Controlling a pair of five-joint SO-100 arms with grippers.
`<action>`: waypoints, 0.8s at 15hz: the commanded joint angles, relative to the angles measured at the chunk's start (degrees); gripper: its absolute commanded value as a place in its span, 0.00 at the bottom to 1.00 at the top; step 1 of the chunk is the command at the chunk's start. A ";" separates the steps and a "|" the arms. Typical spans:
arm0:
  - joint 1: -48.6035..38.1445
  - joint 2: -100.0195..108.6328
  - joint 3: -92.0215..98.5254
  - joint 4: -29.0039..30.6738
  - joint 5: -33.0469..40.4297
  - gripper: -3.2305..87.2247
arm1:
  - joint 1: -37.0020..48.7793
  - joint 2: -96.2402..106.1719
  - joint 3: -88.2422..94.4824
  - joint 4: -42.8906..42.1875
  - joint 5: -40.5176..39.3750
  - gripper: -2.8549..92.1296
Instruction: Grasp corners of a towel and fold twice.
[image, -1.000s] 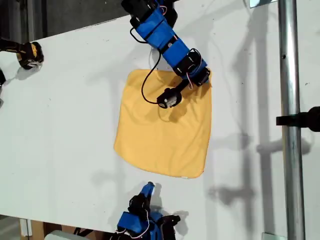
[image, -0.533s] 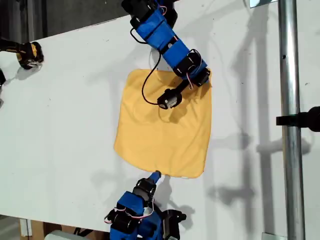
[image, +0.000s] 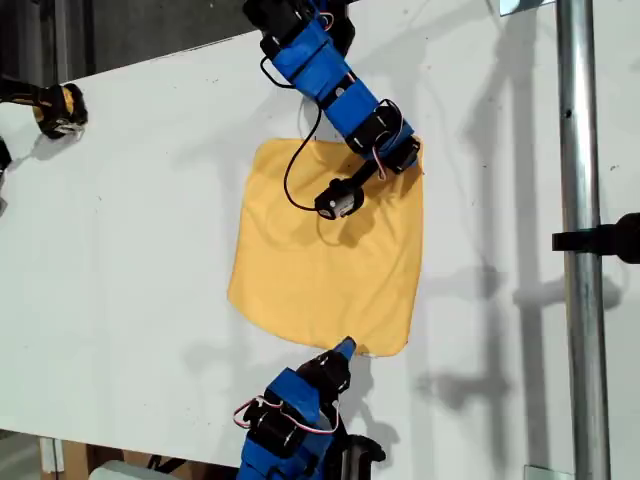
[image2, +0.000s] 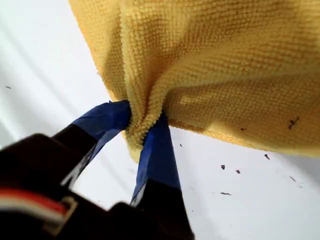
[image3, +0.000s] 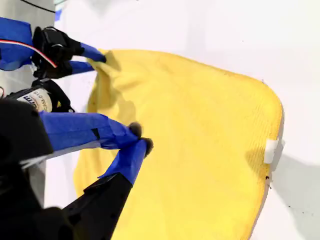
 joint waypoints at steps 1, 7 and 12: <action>0.79 0.53 -3.25 1.76 -1.05 0.09 | 1.85 0.26 -0.79 -0.26 -0.88 0.03; 2.29 2.02 -0.53 6.50 7.82 0.41 | 1.67 -0.18 -1.41 -0.26 -0.97 0.03; 2.02 0.53 17.31 -7.73 1.85 0.41 | 1.58 -1.76 -3.34 -0.18 -0.97 0.03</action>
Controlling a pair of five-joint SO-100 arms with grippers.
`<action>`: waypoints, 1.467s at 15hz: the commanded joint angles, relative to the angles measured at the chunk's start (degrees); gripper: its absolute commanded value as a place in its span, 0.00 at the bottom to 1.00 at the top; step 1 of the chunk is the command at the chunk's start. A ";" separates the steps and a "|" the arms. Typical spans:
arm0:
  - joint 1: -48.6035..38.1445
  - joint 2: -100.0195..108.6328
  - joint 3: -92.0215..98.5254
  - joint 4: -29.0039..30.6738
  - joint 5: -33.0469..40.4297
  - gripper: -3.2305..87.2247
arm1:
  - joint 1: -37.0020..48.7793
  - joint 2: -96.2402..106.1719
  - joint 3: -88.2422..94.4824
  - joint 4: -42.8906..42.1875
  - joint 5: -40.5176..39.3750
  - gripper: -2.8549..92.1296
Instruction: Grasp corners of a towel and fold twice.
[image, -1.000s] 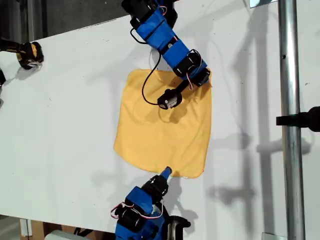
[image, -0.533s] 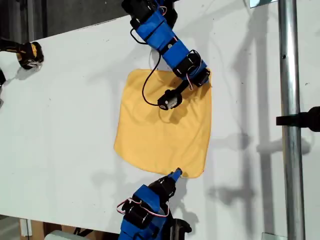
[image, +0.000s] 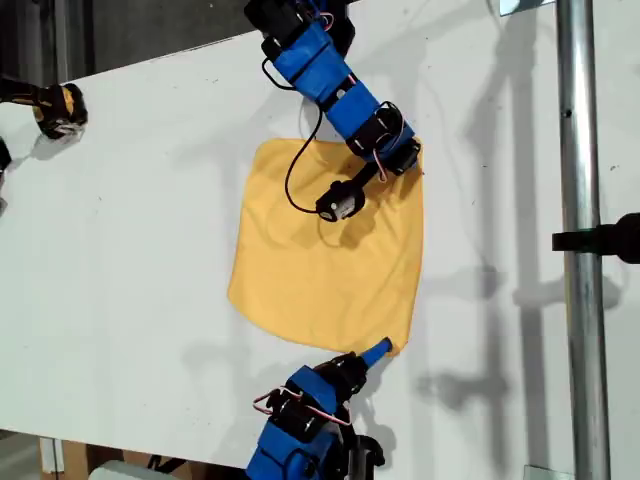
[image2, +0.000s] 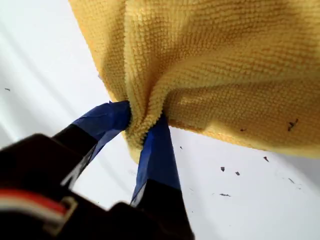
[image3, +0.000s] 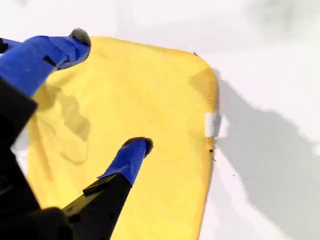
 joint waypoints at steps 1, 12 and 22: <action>0.18 0.62 5.19 -7.47 -2.55 0.41 | 1.49 -0.53 -1.23 -0.18 -0.62 0.03; 3.69 -6.33 16.35 -23.55 -10.72 0.38 | 1.32 -0.70 -1.58 0.18 -0.62 0.03; 2.99 -18.98 17.23 -31.55 -17.84 0.11 | 0.79 -2.64 -4.48 1.67 -0.62 0.03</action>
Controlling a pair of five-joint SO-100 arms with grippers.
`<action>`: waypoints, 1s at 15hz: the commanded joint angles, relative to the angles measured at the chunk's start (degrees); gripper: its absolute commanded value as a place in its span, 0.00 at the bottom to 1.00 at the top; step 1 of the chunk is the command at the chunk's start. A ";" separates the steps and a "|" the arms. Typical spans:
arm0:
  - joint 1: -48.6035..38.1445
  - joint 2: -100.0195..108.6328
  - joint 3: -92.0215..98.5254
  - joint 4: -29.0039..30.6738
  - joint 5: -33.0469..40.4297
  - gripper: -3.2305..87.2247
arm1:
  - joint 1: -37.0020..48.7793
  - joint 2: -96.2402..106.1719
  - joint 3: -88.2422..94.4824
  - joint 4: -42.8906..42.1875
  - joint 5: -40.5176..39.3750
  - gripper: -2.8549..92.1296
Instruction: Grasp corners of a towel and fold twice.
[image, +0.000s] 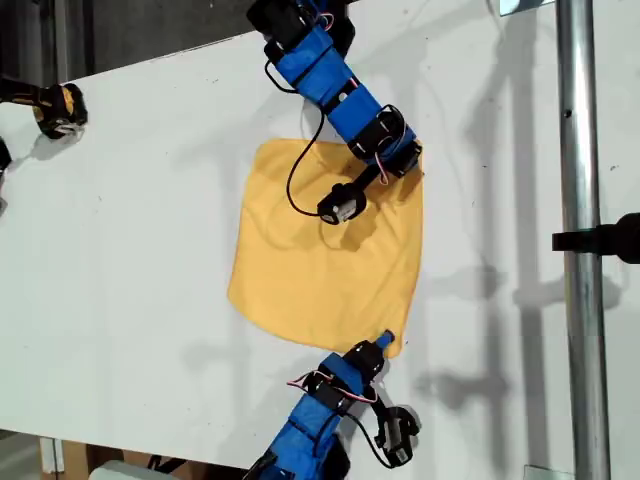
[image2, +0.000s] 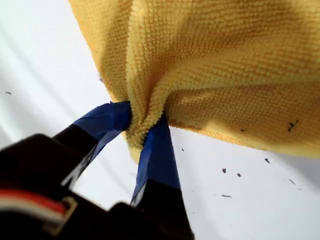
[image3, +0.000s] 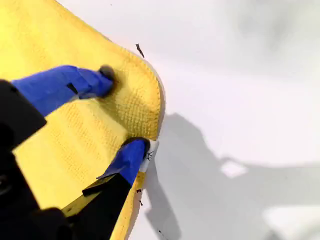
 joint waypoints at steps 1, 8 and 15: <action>-0.18 -0.70 -0.70 -2.29 -1.49 0.07 | 0.88 -0.53 -1.85 0.70 -0.53 0.03; 0.09 11.43 -2.72 2.20 -0.53 0.02 | 2.20 0.44 -11.69 11.87 -2.64 0.03; 2.64 20.92 -21.53 23.20 10.11 0.02 | -0.44 12.74 -22.24 21.09 -6.06 0.03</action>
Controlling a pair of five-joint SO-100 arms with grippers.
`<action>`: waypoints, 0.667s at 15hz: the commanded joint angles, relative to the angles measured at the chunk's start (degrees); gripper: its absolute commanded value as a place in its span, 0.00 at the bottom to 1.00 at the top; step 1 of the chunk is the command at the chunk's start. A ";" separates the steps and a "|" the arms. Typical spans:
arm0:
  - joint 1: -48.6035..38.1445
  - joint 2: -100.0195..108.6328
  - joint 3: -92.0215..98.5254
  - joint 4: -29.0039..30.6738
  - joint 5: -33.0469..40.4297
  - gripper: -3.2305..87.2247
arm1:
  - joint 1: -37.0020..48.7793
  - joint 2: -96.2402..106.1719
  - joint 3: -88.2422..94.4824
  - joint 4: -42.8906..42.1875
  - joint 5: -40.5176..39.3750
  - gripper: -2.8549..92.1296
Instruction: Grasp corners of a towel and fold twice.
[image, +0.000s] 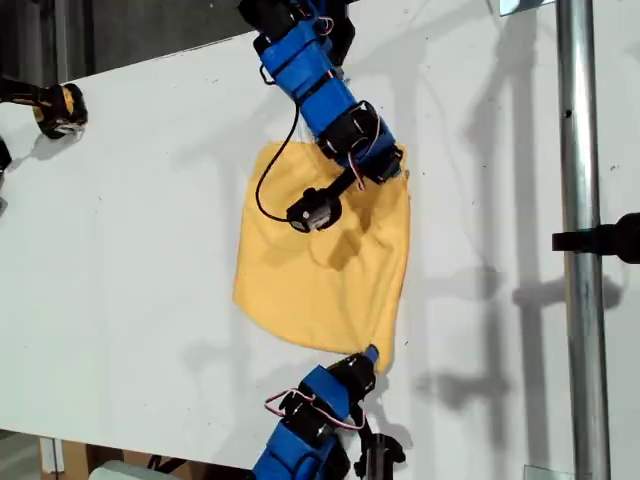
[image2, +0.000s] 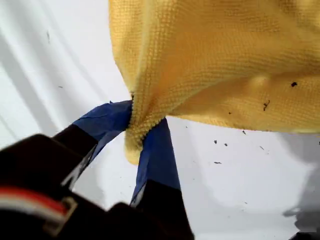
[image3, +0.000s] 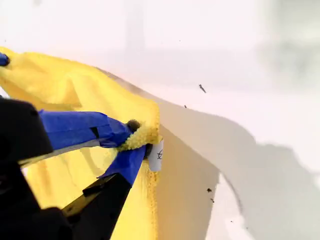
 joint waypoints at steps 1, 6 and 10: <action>1.67 4.66 -4.75 1.67 1.67 0.02 | -2.90 4.92 -5.98 0.26 -2.11 0.03; 2.20 7.73 -1.58 -3.60 5.10 0.02 | -6.33 5.89 -8.61 -4.83 -8.00 0.03; -9.32 8.61 1.05 -2.02 10.90 0.02 | 5.62 14.68 -0.62 -0.44 -8.44 0.03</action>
